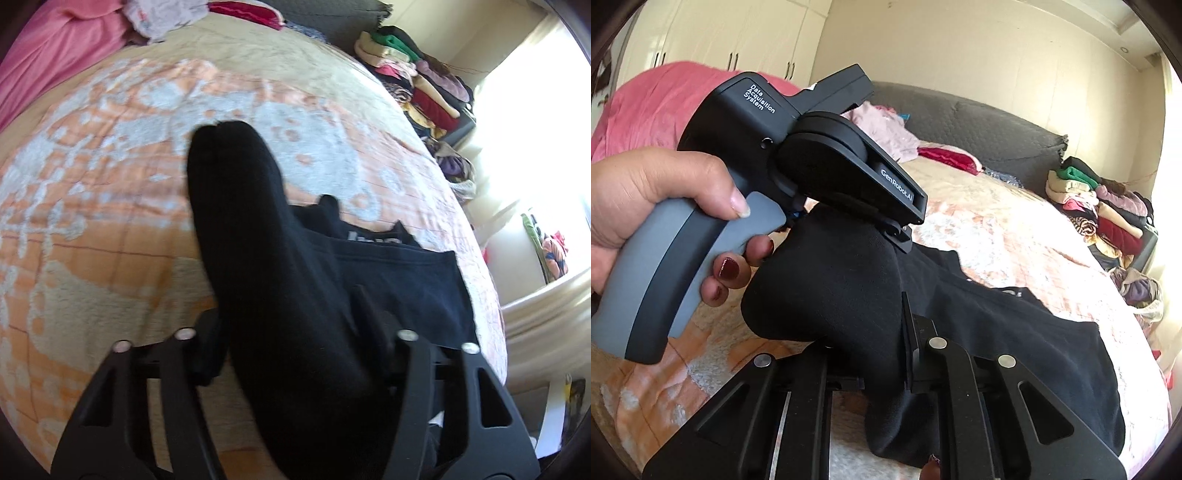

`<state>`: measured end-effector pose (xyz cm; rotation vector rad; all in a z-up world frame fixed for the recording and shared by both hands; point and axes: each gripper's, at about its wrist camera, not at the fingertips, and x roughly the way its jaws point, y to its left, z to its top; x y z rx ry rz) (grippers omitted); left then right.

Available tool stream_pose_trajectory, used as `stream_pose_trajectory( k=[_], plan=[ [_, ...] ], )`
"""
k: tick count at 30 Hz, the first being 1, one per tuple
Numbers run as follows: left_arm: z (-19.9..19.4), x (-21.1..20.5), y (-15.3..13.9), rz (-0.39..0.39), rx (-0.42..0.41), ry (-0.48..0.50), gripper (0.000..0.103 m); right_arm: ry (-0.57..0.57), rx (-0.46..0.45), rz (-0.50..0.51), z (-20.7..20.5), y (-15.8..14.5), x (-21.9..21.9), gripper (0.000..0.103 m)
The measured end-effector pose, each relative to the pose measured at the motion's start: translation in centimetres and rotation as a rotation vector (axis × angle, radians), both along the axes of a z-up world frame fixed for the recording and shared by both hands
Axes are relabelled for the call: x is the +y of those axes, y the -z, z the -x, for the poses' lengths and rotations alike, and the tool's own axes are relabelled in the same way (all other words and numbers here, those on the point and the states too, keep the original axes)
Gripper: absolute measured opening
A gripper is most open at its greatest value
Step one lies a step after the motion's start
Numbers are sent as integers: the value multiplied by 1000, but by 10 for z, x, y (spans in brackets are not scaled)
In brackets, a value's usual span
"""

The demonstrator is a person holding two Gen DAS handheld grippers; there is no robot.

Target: Fold small clothes

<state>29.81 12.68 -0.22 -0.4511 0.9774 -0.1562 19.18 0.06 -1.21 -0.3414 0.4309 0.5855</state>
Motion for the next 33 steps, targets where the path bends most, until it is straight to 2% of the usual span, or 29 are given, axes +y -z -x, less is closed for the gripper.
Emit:
stream_pose_trajectory(
  k=[3, 4, 11, 17, 33],
  plan=[
    [-1, -21, -14, -50, -30, 27, 28, 21, -9, -33, 1, -5, -14, 12],
    [-2, -26, -17, -62, -36, 32, 27, 28, -11, -44, 2, -7, -19, 11],
    [-8, -72, -45, -148, -80, 77, 25, 86, -20, -117, 9, -18, -49, 11],
    [-12, -102, -58, -186, -96, 101, 25, 134, -13, -177, 10, -27, -77, 11],
    [-23, -168, -58, -235, -92, 157, 25, 216, 33, -268, 13, -28, -135, 11]
  ],
)
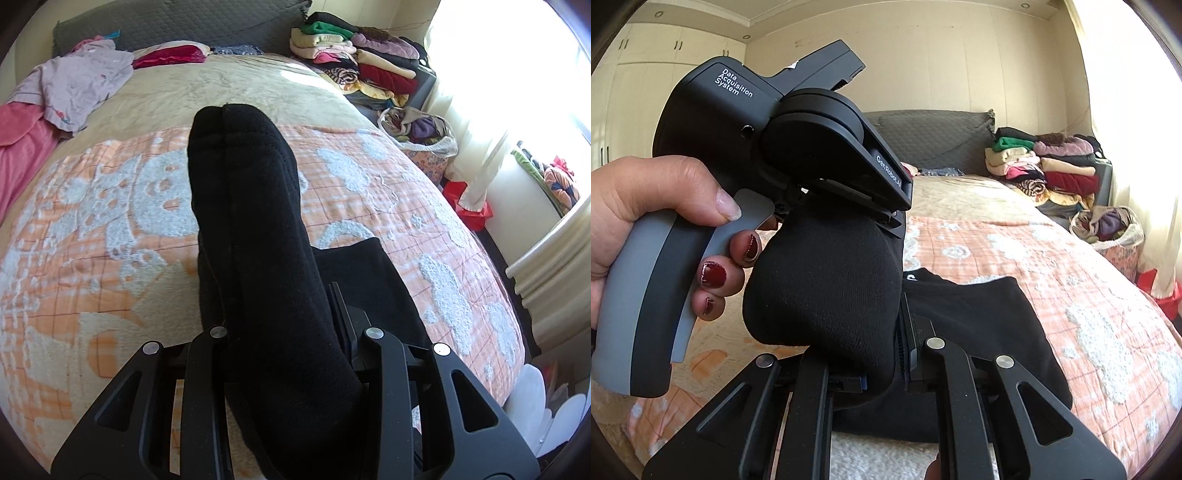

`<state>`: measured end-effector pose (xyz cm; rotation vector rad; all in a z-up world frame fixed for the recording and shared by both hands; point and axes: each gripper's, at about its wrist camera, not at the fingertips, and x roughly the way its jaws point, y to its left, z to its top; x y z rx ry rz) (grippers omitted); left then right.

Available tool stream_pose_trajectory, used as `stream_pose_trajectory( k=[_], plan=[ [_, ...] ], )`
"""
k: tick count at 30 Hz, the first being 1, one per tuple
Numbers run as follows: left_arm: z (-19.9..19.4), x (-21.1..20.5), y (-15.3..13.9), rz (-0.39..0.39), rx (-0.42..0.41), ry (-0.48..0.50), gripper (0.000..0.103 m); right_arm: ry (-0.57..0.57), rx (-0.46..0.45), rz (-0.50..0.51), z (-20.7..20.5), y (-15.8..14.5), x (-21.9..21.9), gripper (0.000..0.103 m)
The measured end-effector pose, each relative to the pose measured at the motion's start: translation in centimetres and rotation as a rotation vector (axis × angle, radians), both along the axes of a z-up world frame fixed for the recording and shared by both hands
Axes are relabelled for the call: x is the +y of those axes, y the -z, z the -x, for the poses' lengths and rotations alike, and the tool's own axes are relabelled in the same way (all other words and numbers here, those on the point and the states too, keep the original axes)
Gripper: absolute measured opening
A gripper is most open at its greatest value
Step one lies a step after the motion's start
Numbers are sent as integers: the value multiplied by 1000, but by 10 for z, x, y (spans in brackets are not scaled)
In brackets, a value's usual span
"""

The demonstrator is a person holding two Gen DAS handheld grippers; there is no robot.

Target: Fold small clothes

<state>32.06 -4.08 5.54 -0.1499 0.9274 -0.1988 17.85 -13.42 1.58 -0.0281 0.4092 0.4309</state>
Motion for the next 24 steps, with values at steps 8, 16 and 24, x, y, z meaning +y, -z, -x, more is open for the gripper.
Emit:
stream_pose_trajectory(
  k=[8, 16, 24],
  plan=[
    [-5, -24, 8, -12, 27, 14, 25, 26, 44, -55, -3, 9, -18, 11],
    [-14, -45, 22, -19, 52, 20, 25, 51, 111, -111, -15, 20, -30, 11],
    [-18, -65, 32, -20, 67, 40, 26, 81, 159, -154, -25, 28, -42, 11]
  ],
)
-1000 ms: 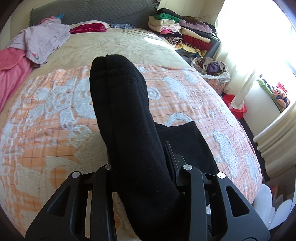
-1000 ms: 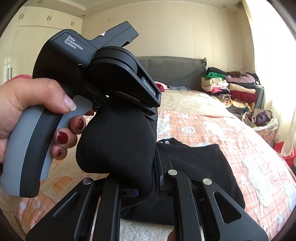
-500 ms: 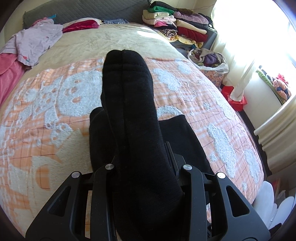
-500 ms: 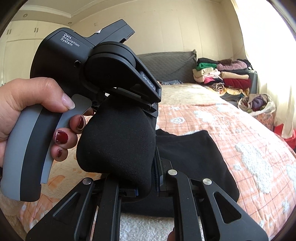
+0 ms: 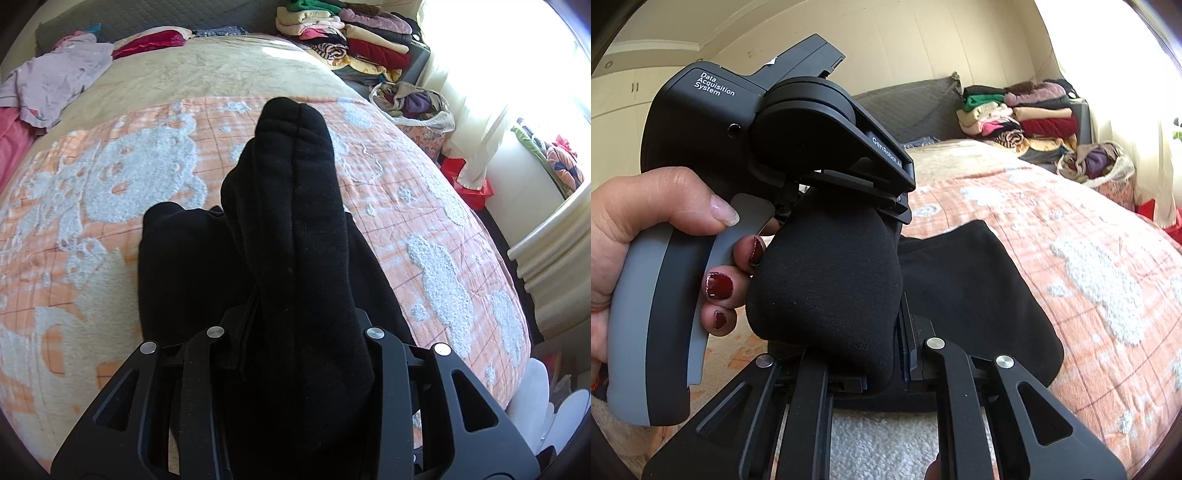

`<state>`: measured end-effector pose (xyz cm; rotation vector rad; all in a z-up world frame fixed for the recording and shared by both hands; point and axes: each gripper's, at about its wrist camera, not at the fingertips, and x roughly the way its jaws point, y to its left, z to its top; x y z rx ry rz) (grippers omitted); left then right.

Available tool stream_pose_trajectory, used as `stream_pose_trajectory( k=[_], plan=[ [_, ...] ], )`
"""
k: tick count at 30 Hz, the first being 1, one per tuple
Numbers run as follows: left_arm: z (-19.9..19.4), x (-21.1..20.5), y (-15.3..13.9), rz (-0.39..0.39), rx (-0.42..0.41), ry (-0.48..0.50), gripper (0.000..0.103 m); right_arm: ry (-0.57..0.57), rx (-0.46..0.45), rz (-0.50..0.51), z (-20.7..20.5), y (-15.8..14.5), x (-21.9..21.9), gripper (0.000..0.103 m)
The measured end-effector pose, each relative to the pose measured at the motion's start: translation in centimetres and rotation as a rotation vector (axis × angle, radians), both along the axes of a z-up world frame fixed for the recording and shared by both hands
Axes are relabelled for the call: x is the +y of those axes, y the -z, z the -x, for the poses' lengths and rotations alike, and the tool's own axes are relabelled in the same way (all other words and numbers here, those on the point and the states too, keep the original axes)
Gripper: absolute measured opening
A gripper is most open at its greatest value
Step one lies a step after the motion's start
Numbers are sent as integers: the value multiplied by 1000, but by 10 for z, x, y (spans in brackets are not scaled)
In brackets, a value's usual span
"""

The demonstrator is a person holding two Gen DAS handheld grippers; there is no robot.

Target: Fold small clothes

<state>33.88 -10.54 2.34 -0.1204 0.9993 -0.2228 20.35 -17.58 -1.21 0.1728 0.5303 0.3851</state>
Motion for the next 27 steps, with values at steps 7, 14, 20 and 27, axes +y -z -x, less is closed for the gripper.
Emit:
stream_pose_trajectory(
  k=[7, 14, 20, 27],
  plan=[
    [-2, -14, 7, -5, 6, 20, 27, 18, 36, -47, -3, 10, -12, 11],
    [-6, -25, 14, -10, 17, 32, 32, 27, 61, -87, -4, 18, -23, 11],
    [-7, -33, 17, -17, 23, 37, 37, 26, 107, -142, -8, 27, -35, 15],
    [-10, -39, 22, -20, 32, 41, 44, 34, 140, -183, -12, 32, -44, 21]
  ],
)
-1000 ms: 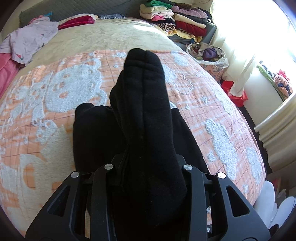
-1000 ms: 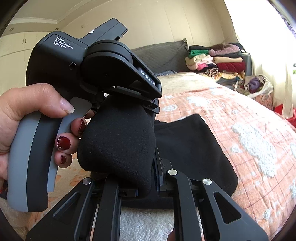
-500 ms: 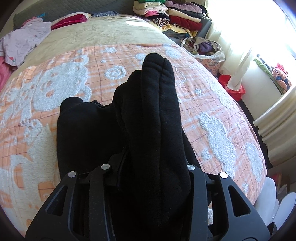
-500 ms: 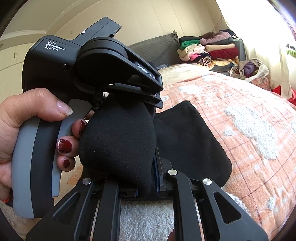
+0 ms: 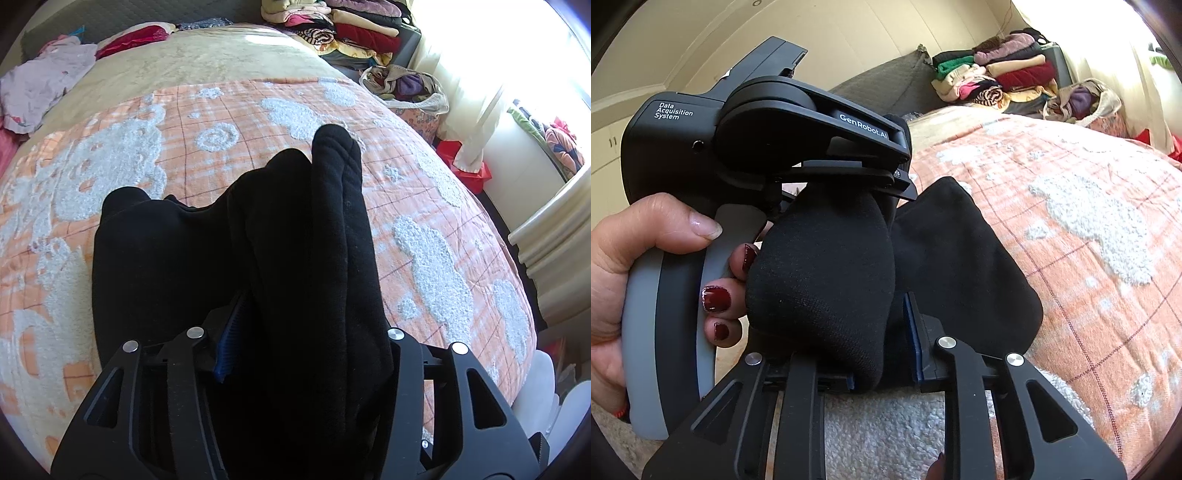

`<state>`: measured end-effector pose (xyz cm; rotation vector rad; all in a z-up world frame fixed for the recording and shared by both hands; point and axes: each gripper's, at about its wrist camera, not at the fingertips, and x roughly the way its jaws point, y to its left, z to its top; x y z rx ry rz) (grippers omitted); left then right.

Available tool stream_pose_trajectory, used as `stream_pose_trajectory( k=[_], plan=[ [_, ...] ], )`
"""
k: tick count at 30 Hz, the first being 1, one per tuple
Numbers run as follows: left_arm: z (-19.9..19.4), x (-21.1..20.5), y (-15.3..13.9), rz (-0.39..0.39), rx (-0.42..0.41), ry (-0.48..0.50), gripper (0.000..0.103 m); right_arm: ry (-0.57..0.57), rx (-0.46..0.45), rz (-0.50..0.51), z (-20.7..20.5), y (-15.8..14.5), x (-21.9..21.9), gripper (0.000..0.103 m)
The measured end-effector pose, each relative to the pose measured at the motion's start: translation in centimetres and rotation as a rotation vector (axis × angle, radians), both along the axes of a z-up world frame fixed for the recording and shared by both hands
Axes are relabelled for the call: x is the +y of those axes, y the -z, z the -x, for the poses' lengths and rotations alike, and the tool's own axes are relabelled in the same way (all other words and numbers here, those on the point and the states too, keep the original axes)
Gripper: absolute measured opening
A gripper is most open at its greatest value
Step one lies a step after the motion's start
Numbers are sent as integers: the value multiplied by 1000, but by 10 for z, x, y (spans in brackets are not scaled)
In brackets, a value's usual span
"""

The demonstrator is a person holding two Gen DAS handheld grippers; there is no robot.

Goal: Fold small clothes
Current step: 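Lower the folded bundle onto the bed and open both grippers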

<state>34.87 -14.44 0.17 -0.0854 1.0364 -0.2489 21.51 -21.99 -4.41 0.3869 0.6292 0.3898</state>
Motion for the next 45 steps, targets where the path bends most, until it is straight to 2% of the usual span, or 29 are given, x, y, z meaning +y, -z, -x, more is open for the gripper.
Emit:
stream_pose_trajectory(
  k=[5, 7, 10, 14, 18, 20, 25, 28, 32, 35, 38, 40, 41, 43, 44, 45],
  plan=[
    [0, -2, 2, 28, 7, 12, 57, 0, 39, -38, -3, 7, -8, 27],
    [0, 0, 0, 77, 12, 18, 72, 8, 65, -57, -5, 10, -12, 27],
    [0, -2, -3, 102, 13, 23, 74, 21, 92, -99, -6, 16, -22, 27],
    [8, 7, -19, 136, -42, 37, 76, 16, 115, -166, -6, 20, -35, 27],
    [19, 26, -35, 111, -113, 23, 79, -7, 128, -199, -8, 16, -43, 31],
    [24, 43, -38, 77, -140, -7, 80, -17, 131, -202, -10, 12, -47, 36],
    [37, 80, -27, 34, -145, -57, 80, -74, 156, -285, -13, 3, -54, 68],
    [45, 94, -14, 19, -129, -64, 80, -82, 193, -329, -28, 0, -62, 77],
    [54, 100, 3, 22, -102, -51, 80, -130, 286, -330, -66, 1, -67, 80],
    [58, 94, 11, 18, -91, -31, 80, -158, 335, -316, -89, 2, -64, 80],
    [63, 88, 14, -2, -95, -21, 80, -168, 357, -251, -104, -2, -57, 71],
    [64, 86, 15, -13, -100, -19, 80, -172, 367, -208, -112, -3, -51, 58],
    [65, 86, 15, -16, -102, -18, 80, -178, 370, -188, -115, -4, -48, 55],
    [66, 86, 14, -24, -105, -19, 80, -191, 348, -119, -117, -8, -40, 42],
    [66, 86, 14, -31, -109, -17, 80, -199, 335, -69, -117, -12, -34, 39],
    [67, 86, 13, -37, -109, -15, 80, -206, 321, -36, -117, -16, -29, 30]
  ],
)
